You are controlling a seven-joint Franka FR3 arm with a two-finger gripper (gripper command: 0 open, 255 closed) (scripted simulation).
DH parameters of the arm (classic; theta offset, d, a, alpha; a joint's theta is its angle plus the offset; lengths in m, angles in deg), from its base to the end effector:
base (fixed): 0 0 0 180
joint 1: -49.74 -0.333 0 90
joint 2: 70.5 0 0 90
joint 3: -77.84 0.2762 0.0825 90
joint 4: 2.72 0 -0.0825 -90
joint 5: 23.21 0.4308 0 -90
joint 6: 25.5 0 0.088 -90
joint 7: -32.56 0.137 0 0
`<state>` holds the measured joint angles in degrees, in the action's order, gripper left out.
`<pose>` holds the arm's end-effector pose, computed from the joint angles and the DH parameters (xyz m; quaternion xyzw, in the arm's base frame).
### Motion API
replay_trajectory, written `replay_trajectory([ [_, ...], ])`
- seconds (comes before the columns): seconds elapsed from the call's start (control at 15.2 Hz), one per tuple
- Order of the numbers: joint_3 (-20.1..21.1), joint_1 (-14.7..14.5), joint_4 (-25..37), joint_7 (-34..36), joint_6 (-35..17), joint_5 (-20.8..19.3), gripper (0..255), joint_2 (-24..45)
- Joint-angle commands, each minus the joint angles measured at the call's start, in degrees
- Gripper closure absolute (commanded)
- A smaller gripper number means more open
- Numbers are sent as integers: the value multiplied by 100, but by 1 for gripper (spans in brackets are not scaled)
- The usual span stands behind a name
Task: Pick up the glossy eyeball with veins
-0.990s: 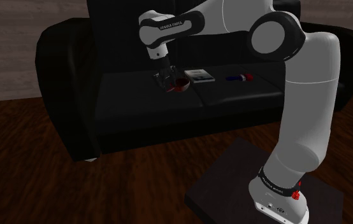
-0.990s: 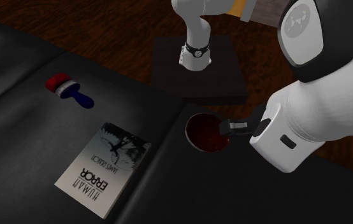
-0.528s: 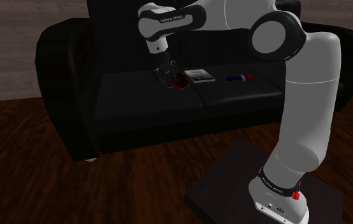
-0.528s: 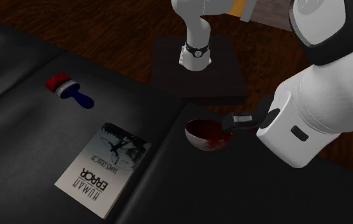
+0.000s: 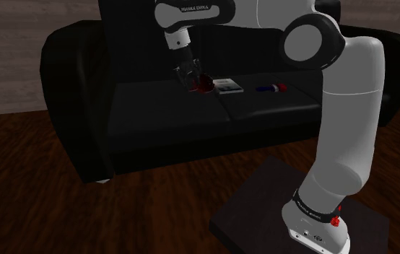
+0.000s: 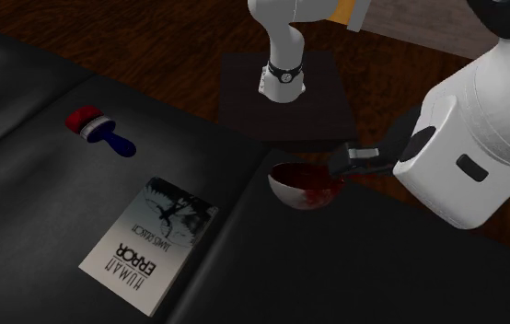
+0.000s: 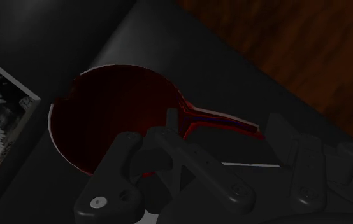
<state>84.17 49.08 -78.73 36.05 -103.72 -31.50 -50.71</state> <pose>0.6492 0.0489 0.4483 0.9867 0.0259 -0.1462 0.0669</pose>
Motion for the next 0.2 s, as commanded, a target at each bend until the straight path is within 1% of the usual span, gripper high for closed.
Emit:
replay_trajectory([
  [0.0, -1, -8, 209, -19, 172, -7, 255, 36],
  [0.13, -1, -9, 224, -20, 185, -7, 255, 39],
])
